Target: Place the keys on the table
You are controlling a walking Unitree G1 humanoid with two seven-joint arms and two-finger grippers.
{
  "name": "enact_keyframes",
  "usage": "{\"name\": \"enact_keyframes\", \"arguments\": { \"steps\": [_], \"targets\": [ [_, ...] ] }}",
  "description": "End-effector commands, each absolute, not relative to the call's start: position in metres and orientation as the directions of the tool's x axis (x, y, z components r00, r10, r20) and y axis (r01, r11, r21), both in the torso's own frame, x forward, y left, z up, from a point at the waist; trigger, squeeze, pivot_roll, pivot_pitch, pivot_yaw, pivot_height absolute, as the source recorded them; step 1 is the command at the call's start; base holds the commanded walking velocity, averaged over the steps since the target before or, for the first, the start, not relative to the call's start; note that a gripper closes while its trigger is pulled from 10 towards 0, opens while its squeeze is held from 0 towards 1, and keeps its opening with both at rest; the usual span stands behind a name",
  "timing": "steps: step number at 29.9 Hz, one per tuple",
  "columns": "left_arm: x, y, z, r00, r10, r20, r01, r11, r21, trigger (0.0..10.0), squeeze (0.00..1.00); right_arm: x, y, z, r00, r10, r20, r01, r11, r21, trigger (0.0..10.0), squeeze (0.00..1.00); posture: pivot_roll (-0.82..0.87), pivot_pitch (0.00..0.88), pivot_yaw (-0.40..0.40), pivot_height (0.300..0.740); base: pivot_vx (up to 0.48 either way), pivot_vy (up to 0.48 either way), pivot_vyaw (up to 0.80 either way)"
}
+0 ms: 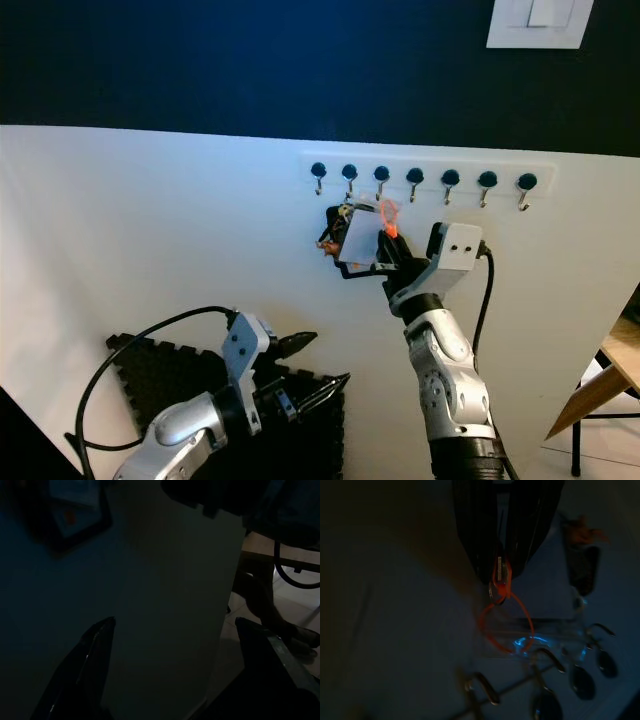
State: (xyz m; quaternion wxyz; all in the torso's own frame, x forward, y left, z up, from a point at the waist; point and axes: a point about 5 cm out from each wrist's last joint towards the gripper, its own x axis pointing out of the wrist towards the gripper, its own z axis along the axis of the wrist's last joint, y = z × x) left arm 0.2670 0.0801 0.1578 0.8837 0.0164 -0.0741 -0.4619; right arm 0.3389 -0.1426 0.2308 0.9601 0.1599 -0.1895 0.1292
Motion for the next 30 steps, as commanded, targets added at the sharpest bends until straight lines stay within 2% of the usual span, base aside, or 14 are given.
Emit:
{"name": "enact_keyframes", "arguments": {
  "steps": [1, 2, 3, 7, 12, 13, 14, 15, 16, 17, 18, 21, 22, 30],
  "targets": [
    [0.266, 0.081, 0.156, 0.559, -0.824, 0.092, 0.816, 0.567, 0.114, 10.0, 0.0, 0.339, -0.15, 0.223, 0.912, 0.149, 0.383, -0.264, 0.927, 0.268, 8.7, 0.0, 0.06, 0.05, 0.029, 0.74, 0.0, 0.0, 0.0],
    [0.266, 0.081, 0.156, 0.56, -0.824, 0.092, 0.816, 0.567, 0.114, 10.0, 0.0, 0.339, -0.151, 0.224, 0.912, 0.144, 0.385, -0.26, 0.928, 0.266, 8.7, 0.0, 0.06, 0.05, 0.029, 0.74, 0.0, 0.0, 0.0],
    [0.266, 0.081, 0.156, 0.56, -0.823, 0.093, 0.815, 0.567, 0.114, 10.0, 0.0, 0.34, -0.151, 0.224, 0.911, 0.142, 0.388, -0.257, 0.93, 0.264, 9.6, 0.0, 0.06, 0.05, 0.03, 0.74, 0.0, 0.0, 0.0],
    [0.267, 0.081, 0.156, 0.563, -0.821, 0.094, 0.813, 0.571, 0.113, 10.0, 0.0, 0.338, -0.15, 0.228, 0.894, 0.163, 0.418, -0.263, 0.945, 0.194, 10.0, 0.0, 0.06, 0.051, 0.029, 0.74, 0.0, 0.0, 0.0],
    [0.267, 0.08, 0.157, 0.564, -0.82, 0.098, 0.812, 0.573, 0.112, 10.0, 0.0, 0.336, -0.155, 0.236, 0.873, 0.148, 0.465, -0.229, 0.966, 0.122, 9.3, 0.0, 0.06, 0.052, 0.03, 0.74, 0.0, 0.0, 0.0],
    [0.267, 0.08, 0.157, 0.564, -0.82, 0.098, 0.812, 0.572, 0.111, 10.0, 0.0, 0.337, -0.163, 0.238, 0.876, 0.104, 0.472, -0.184, 0.975, 0.127, 8.6, 0.0, 0.06, 0.051, 0.031, 0.74, 0.0, 0.0, 0.0],
    [0.266, 0.08, 0.157, 0.563, -0.821, 0.097, 0.813, 0.571, 0.111, 10.0, 0.0, 0.337, -0.172, 0.239, 0.877, 0.042, 0.478, -0.131, 0.979, 0.154, 6.7, 0.0, 0.06, 0.051, 0.033, 0.74, 0.0, 0.0, 0.0],
    [0.266, 0.08, 0.157, 0.563, -0.821, 0.097, 0.813, 0.571, 0.111, 10.0, 0.0, 0.337, -0.172, 0.239, 0.877, 0.042, 0.478, -0.131, 0.979, 0.154, 6.7, 0.0, 0.06, 0.051, 0.033, 0.74, 0.0, 0.0, 0.0],
    [0.266, 0.08, 0.157, 0.563, -0.821, 0.097, 0.814, 0.571, 0.11, 10.0, 0.0, 0.337, -0.181, 0.24, 0.874, -0.011, 0.486, -0.091, 0.978, 0.186, 4.9, 0.0, 0.06, 0.051, 0.033, 0.74, 0.0, 0.0, 0.0],
    [0.266, 0.08, 0.157, 0.563, -0.821, 0.097, 0.814, 0.571, 0.11, 10.0, 0.0, 0.336, -0.187, 0.241, 0.868, -0.049, 0.494, -0.068, 0.974, 0.215, 4.7, 0.0, 0.06, 0.051, 0.033, 0.74, 0.0, 0.0, 0.0],
    [0.266, 0.08, 0.157, 0.564, -0.82, 0.098, 0.813, 0.572, 0.11, 10.0, 0.0, 0.336, -0.192, 0.242, 0.86, -0.075, 0.504, -0.062, 0.966, 0.25, 3.6, 0.0, 0.06, 0.052, 0.033, 0.74, 0.0, 0.0, 0.0],
    [0.267, 0.08, 0.157, 0.566, -0.819, 0.099, 0.811, 0.574, 0.109, 10.0, 0.0, 0.335, -0.195, 0.243, 0.852, -0.094, 0.515, -0.063, 0.958, 0.28, 3.6, 0.0, 0.06, 0.052, 0.033, 0.74, 0.0, 0.0, 0.0],
    [0.267, 0.08, 0.157, 0.568, -0.817, 0.101, 0.81, 0.576, 0.106, 10.0, 0.0, 0.334, -0.197, 0.245, 0.845, -0.106, 0.525, -0.082, 0.943, 0.322, 0.4, 0.0, 0.06, 0.051, 0.034, 0.74, 0.0, 0.0, 0.0],
    [0.268, 0.08, 0.157, 0.568, -0.817, 0.104, 0.811, 0.577, 0.1, 10.0, 0.0, 0.334, -0.197, 0.248, 0.82, -0.056, 0.569, -0.243, 0.867, 0.436, 0.0, 0.0, 0.06, 0.045, 0.036, 0.74, 0.0, 0.0, 0.0]
  ]
}}
